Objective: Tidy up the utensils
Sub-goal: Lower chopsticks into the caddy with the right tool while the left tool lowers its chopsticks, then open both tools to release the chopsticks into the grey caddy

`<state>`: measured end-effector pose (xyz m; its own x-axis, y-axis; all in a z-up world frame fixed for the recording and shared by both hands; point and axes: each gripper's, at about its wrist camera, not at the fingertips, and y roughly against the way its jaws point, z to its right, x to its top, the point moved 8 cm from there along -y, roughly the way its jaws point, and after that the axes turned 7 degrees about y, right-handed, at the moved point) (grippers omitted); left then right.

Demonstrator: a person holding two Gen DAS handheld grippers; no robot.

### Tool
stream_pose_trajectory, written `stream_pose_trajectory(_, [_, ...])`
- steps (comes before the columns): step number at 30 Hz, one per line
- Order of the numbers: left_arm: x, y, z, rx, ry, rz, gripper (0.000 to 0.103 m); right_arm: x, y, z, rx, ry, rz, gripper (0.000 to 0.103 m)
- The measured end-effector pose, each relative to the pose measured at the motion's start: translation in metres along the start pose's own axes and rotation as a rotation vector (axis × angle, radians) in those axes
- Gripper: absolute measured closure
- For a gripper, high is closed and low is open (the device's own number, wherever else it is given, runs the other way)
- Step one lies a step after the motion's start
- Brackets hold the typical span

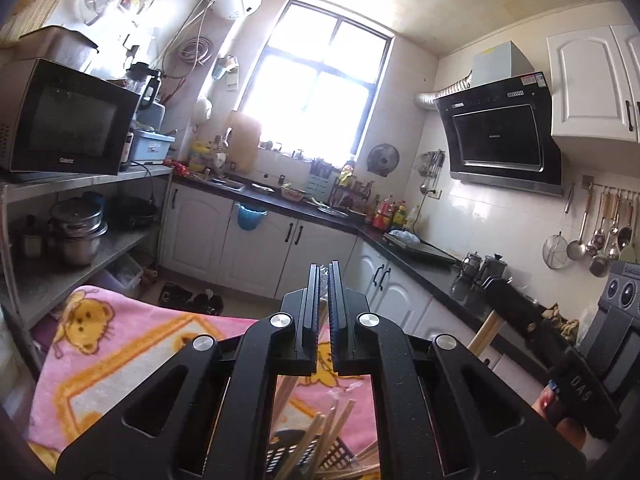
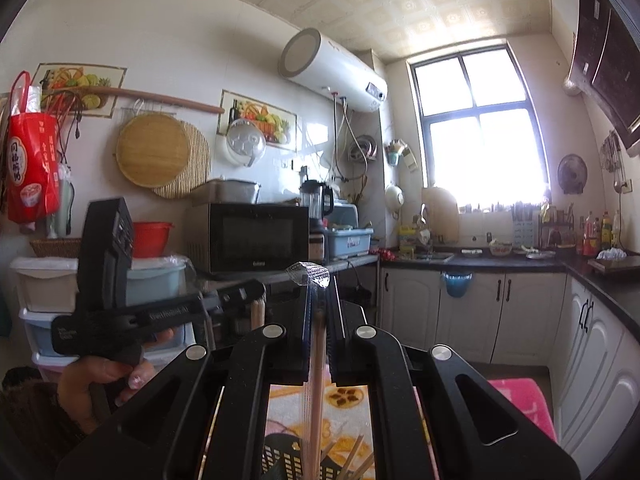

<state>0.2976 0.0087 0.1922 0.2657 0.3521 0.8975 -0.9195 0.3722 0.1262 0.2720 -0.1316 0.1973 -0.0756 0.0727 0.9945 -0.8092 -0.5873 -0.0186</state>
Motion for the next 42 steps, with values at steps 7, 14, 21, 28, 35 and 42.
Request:
stream_pose_trajectory(7, [-0.021,-0.002,-0.019,0.031,0.011,-0.018,0.101,-0.036,-0.019,0.000,0.005,-0.036,-0.076,0.096])
stream_pose_trajectory(14, [-0.046,-0.002,-0.031,0.055,0.007,-0.056,0.101,-0.059,-0.026,-0.005,0.021,-0.073,-0.106,0.096])
stream_pose_trajectory(21, [-0.072,-0.004,-0.040,0.078,0.017,-0.113,0.101,-0.082,-0.029,-0.009,0.015,-0.094,-0.165,0.096])
stream_pose_trajectory(28, [-0.091,-0.002,-0.044,0.091,0.025,-0.175,0.101,-0.095,-0.025,-0.005,-0.009,-0.128,-0.236,0.096])
stream_pose_trajectory(35, [-0.105,0.008,-0.044,0.106,0.028,-0.214,0.090,-0.109,-0.019,0.000,-0.018,-0.166,-0.318,0.087])
stream_pose_trajectory(42, [-0.103,0.029,-0.044,0.106,0.037,-0.201,0.060,-0.112,-0.002,-0.002,-0.023,-0.174,-0.342,0.071])
